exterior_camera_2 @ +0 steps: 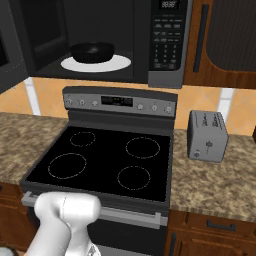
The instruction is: Open the microwave, place the bowl with waffle inside the microwave, then close the microwave door and turn it on.
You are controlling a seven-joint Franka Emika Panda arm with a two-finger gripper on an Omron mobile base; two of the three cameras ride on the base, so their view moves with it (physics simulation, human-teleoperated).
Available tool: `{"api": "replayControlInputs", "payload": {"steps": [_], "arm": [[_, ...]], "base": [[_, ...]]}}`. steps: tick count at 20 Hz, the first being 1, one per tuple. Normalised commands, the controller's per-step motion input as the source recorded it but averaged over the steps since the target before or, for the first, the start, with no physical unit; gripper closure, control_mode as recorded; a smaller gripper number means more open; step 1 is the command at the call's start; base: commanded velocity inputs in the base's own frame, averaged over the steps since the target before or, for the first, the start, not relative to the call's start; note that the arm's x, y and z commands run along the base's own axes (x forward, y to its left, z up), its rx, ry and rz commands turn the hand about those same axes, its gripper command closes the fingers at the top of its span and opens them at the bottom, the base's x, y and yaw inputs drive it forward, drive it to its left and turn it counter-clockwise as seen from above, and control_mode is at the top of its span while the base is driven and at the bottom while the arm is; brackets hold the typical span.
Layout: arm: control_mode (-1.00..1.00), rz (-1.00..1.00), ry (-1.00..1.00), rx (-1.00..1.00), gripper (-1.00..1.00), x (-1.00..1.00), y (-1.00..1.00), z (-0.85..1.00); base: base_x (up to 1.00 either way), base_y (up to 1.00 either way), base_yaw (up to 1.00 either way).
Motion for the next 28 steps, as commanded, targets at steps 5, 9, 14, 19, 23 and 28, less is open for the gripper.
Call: {"api": "replayControlInputs", "payload": {"steps": [5, 9, 14, 19, 23, 28], "arm": [[-1.00, -0.01, -0.23, -0.01, 1.00, -0.09, 0.58, 0.07], [-1.00, -0.09, -0.20, 0.01, 1.00, 0.00, 0.26, 0.35], [-1.00, -0.15, -0.15, 0.05, 1.00, 0.00, 0.06, 0.54], [-1.00, -0.13, -0.04, 0.12, 1.00, 0.00, -0.12, 0.75], [-1.00, -0.05, 0.22, 0.15, 1.00, 0.00, -0.62, 0.87], [-1.00, 0.00, 0.38, 0.20, 1.00, 0.00, -0.94, 0.76]], "base": [[0.00, 0.00, 0.00], [0.00, 0.00, 0.00], [0.00, 0.00, 0.00], [0.00, 0.00, 0.00], [0.00, 0.00, 0.00], [0.00, 0.00, 0.00]]}}
